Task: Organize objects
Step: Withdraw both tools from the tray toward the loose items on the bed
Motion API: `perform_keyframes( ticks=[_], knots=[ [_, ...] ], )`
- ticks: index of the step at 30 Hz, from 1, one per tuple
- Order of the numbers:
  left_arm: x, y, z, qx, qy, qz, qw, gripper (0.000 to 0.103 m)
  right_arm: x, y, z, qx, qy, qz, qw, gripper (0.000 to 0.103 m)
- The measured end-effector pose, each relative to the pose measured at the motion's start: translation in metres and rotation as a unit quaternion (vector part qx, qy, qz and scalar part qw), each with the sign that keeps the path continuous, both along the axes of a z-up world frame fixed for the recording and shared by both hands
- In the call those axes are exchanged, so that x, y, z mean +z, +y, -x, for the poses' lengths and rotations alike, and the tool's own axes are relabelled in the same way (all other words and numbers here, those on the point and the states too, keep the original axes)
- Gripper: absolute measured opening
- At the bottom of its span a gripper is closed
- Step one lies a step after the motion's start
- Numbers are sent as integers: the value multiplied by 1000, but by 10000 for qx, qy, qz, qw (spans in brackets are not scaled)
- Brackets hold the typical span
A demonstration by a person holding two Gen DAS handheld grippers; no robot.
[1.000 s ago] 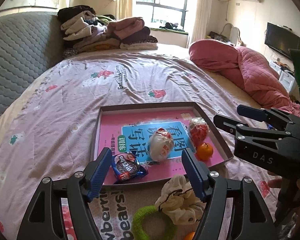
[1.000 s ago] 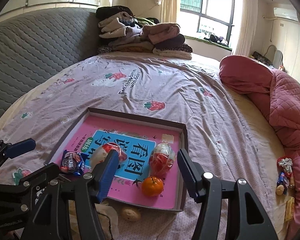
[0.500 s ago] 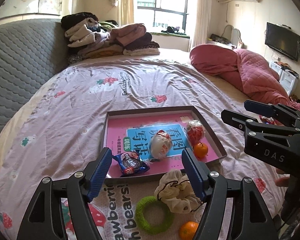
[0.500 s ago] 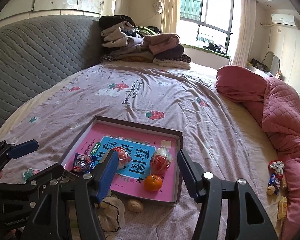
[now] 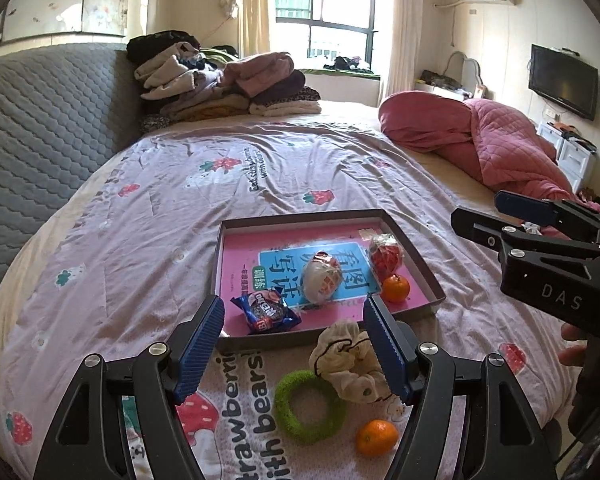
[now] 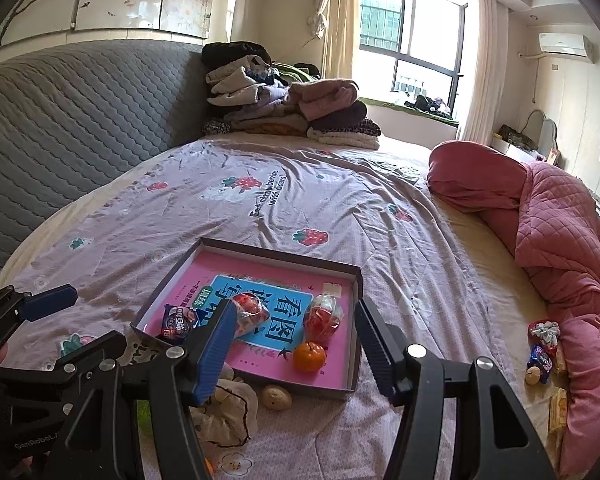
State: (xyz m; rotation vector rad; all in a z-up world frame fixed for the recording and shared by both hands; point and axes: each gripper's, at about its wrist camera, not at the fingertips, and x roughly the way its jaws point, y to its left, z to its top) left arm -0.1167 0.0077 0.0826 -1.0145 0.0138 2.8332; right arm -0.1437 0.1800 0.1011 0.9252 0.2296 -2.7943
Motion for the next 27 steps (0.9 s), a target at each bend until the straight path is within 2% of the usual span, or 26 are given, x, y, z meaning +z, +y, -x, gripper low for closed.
perform_keyframes(
  ticks=[19, 27],
  knots=[
    [-7, -3, -26, 30, -31, -56, 10000, 73, -19, 2, -25, -63, -57, -38, 10000, 61],
    [-19, 0, -34, 44, -155, -78, 9998, 73, -26, -1, -35, -49, -68, -116, 9999, 61]
  ],
)
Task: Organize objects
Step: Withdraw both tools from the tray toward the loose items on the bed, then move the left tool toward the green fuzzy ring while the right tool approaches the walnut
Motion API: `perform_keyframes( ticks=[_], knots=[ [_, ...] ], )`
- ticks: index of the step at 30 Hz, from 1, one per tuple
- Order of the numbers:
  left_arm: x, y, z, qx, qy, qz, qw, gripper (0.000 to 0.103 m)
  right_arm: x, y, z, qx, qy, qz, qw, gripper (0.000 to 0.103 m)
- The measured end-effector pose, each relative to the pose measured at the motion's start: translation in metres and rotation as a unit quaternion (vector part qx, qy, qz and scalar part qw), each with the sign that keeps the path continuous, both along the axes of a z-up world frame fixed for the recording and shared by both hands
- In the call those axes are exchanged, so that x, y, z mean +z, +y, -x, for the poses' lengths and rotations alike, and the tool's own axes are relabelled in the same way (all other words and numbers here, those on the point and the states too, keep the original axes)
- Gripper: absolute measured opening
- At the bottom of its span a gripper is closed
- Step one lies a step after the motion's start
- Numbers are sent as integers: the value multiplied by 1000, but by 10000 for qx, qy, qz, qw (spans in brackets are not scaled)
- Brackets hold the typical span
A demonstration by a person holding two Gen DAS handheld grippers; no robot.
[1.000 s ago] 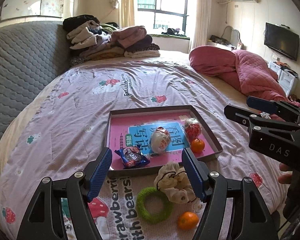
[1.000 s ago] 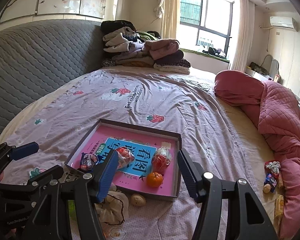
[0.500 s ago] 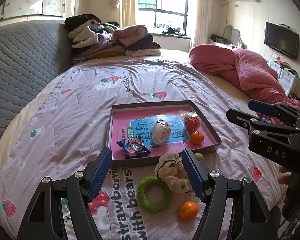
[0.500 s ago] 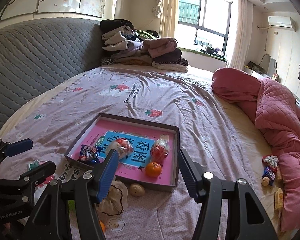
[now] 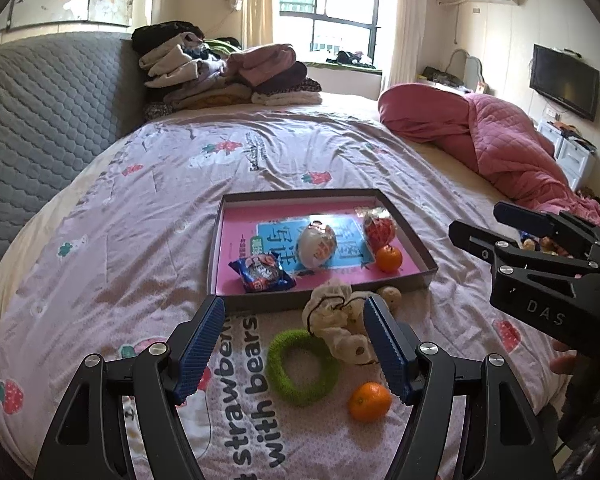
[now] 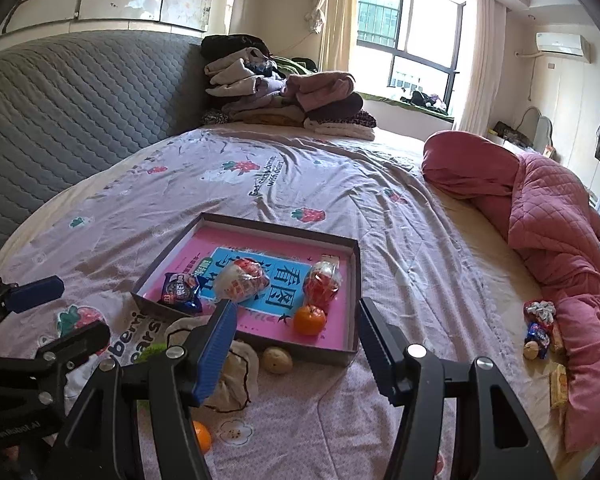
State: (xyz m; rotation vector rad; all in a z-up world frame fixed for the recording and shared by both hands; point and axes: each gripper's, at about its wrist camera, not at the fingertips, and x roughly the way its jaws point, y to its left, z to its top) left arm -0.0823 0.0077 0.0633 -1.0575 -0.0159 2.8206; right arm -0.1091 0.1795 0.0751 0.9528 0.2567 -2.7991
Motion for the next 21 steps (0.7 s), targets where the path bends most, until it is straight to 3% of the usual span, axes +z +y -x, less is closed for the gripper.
perform_keyframes(
  ticks=[21],
  knots=[
    [-24, -3, -8, 74, -220, 62, 9997, 73, -7, 9, -14, -12, -53, 61, 10000, 61]
  ],
)
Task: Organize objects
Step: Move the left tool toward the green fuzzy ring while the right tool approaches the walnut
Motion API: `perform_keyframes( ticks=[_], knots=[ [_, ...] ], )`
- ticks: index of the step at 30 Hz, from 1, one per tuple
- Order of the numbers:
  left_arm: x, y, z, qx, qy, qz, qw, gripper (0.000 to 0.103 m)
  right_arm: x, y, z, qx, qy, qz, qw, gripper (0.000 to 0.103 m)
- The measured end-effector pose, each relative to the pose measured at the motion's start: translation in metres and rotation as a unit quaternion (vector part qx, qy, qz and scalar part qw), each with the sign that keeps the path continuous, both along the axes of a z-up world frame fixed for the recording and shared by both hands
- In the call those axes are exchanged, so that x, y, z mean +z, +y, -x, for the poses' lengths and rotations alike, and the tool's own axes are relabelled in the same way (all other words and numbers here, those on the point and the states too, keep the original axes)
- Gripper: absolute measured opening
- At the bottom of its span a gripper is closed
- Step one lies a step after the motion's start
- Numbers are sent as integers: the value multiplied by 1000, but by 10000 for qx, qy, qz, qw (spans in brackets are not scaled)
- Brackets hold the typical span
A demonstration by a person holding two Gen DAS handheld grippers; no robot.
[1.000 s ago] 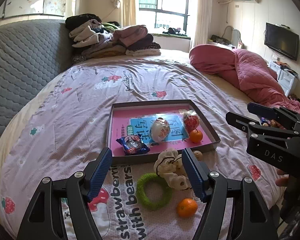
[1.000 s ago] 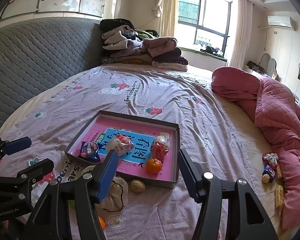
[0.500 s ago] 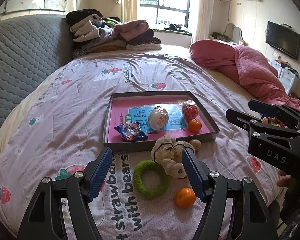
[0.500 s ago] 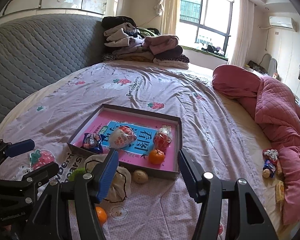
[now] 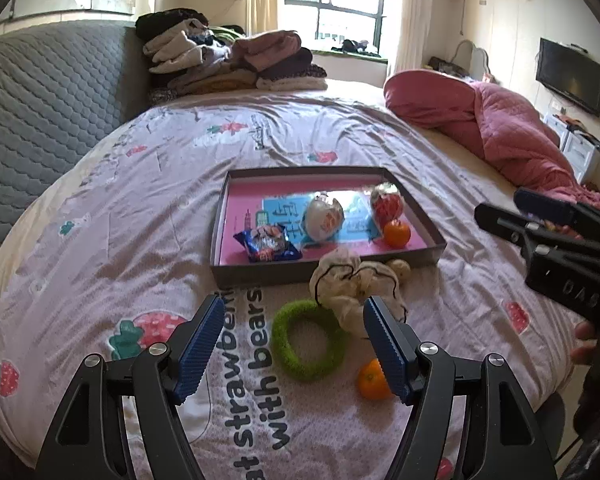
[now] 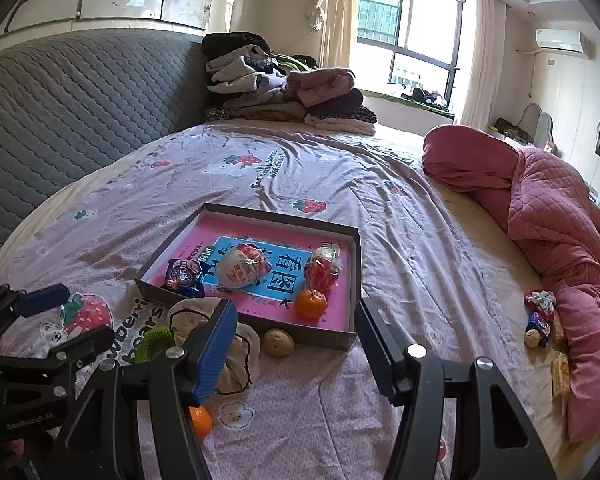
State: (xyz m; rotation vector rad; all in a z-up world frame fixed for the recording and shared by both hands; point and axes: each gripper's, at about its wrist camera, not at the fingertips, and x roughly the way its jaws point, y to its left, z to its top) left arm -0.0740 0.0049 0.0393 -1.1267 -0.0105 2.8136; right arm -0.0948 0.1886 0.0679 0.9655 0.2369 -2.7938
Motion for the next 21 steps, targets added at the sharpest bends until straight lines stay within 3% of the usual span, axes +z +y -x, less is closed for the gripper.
perform_keyframes(
  ticks=[21],
  knots=[
    [-37, -2, 2, 20, -323, 158, 9994, 73, -37, 4, 1, -81, -178, -215, 9996, 61]
  ],
)
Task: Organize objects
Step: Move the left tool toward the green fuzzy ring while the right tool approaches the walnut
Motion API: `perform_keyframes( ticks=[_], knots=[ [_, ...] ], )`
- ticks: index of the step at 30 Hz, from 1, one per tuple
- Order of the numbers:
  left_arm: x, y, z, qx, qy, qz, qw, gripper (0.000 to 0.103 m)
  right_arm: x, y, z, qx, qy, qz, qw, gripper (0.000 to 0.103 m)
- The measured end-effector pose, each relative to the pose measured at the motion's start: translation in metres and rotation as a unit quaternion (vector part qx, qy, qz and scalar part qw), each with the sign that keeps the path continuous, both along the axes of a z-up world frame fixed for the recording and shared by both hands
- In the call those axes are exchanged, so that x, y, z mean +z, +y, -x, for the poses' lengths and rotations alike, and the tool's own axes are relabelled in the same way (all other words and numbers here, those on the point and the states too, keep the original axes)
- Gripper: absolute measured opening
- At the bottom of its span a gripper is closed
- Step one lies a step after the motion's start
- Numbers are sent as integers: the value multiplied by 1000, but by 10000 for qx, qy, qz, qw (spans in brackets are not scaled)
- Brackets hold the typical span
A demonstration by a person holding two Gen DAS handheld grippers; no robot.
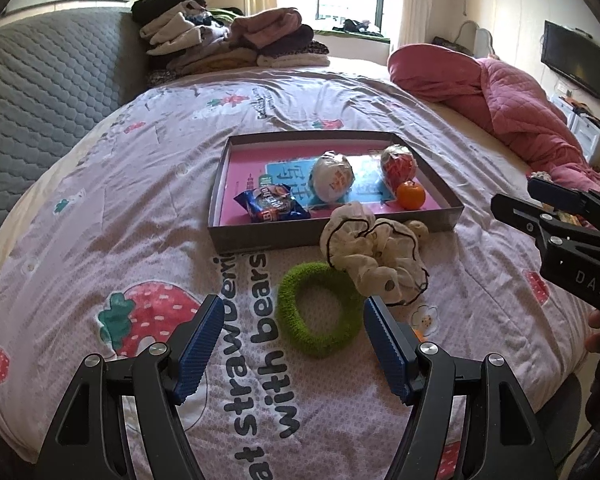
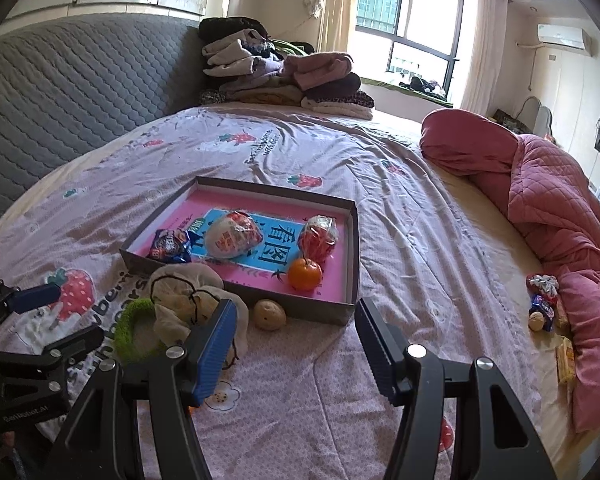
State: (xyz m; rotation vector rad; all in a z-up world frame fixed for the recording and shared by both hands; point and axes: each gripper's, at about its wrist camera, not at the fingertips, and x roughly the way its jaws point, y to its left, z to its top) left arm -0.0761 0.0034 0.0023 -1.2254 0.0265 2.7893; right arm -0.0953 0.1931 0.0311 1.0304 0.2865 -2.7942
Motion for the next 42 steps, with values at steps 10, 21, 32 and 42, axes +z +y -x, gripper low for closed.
perform_keyframes(
  ticks=[10, 21, 32, 42],
  knots=[
    [-21, -2, 2, -15, -184, 76, 9998, 73, -22, 3, 3, -62, -122, -10, 9999, 61],
    [-37, -1, 4, -33, -298, 92, 9995, 73, -44, 11, 10, -179, -260, -48, 9995, 61],
    [-42, -3, 7, 0, -252, 44, 9997, 73, -58, 8, 16, -147, -345, -32, 9993, 61],
    [-48, -5, 14, 27, -140, 22, 9999, 73, -71, 7, 35, -226, -406, -99, 9989, 61]
  ],
)
